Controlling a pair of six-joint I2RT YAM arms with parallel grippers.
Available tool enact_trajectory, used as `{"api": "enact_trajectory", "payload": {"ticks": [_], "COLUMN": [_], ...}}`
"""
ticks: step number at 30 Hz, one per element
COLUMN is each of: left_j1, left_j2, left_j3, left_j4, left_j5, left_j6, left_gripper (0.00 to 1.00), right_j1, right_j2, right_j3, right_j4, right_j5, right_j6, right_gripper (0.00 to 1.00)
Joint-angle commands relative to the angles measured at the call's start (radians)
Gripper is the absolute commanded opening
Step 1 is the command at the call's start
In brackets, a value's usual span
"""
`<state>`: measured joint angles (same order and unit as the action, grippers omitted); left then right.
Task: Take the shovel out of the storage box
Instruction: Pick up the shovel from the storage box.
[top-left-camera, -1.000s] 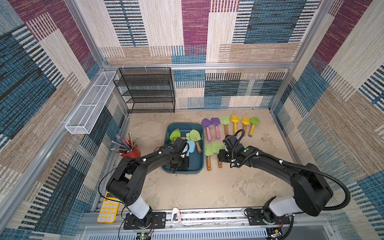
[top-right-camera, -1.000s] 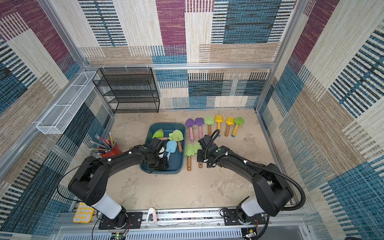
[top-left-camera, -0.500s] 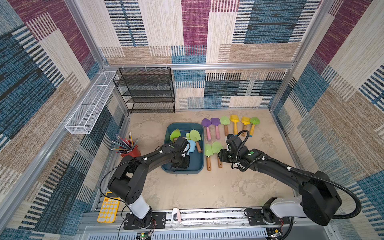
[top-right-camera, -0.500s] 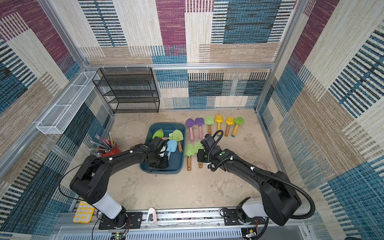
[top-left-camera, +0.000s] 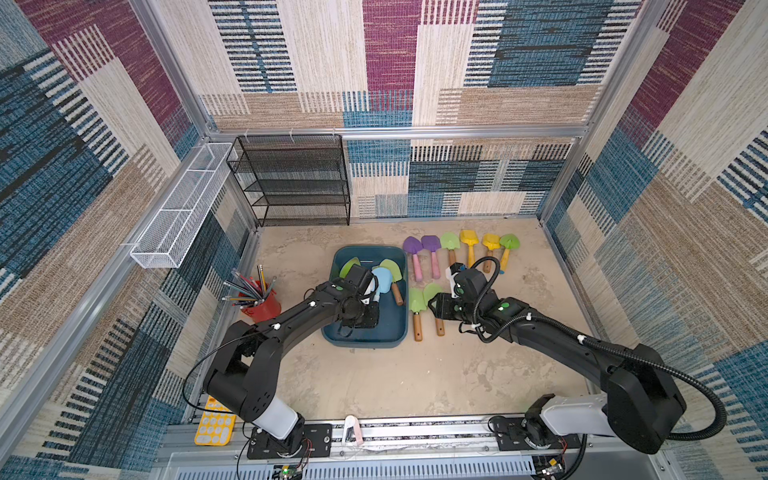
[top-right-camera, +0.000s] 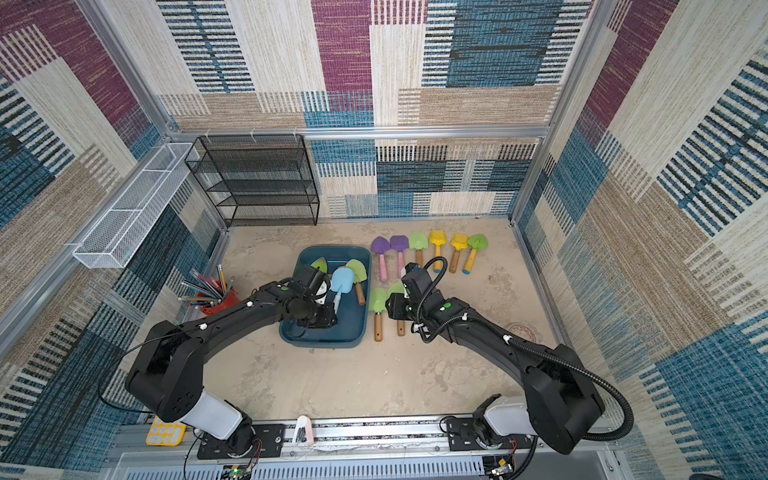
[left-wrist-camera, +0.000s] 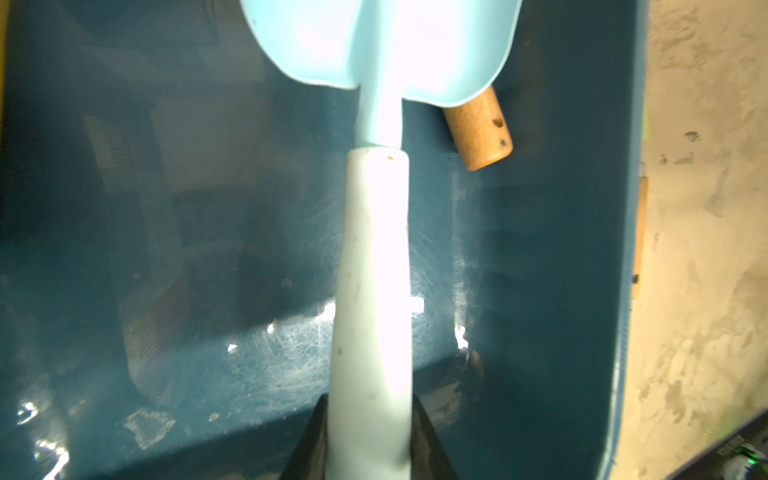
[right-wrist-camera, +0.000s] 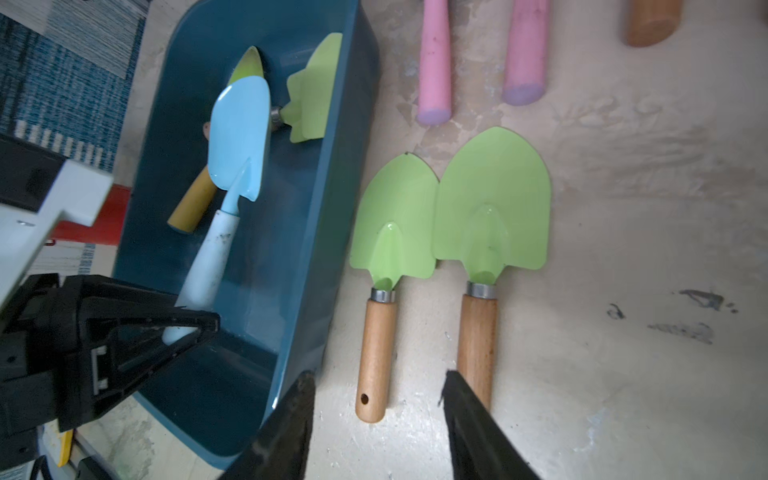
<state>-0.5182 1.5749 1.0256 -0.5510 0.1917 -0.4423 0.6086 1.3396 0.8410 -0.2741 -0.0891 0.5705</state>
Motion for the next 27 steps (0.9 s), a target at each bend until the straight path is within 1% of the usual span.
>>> {"api": "enact_trajectory", "payload": {"ticks": [1,9,12,13,14,16,19,21,24,27], "left_j1": [0.023,0.132,0.165,0.176,0.185,0.206,0.226,0.232,0.234,0.241], "left_j2": [-0.013,-0.055,-0.071,-0.075,-0.080,-0.088,-0.090,-0.093,-0.113,-0.128], "left_j3": [0.002,-0.057,-0.085,-0.098,-0.111,-0.144,-0.179,-0.194,-0.205,-0.231], "left_j4": [0.026,0.164,0.220,0.246,0.276,0.354,0.453,0.496,0.513,0.588], "left_j5": [0.082,0.304,0.362,0.379,0.428,0.486,0.555,0.580,0.578,0.614], "left_j6": [-0.028,-0.117,-0.157,-0.175,-0.195,-0.248,-0.315,-0.340,-0.346,-0.397], "left_gripper": [0.00,0.00,0.00,0.00,0.00,0.00,0.00,0.00,0.00,0.00], "right_j1": [0.002,0.002,0.002,0.002,0.002,0.002,0.002,0.002,0.000,-0.004], "right_j2": [0.018,0.072,0.097,0.106,0.116,0.145,0.189,0.219,0.267,0.320], "right_j3": [0.012,0.024,0.035,0.040,0.045,0.057,0.076,0.090,0.107,0.098], "right_j4": [0.099,0.212,0.263,0.280,0.297,0.338,0.399,0.436,0.496,0.617], "right_j5": [-0.096,-0.241,-0.304,-0.329,-0.349,-0.397,-0.463,-0.499,-0.549,-0.627], "right_j6": [0.005,0.044,0.065,0.073,0.079,0.098,0.133,0.155,0.199,0.291], "right_gripper": [0.55,0.60,0.62,0.63,0.64,0.65,0.65,0.66,0.66,0.66]}}
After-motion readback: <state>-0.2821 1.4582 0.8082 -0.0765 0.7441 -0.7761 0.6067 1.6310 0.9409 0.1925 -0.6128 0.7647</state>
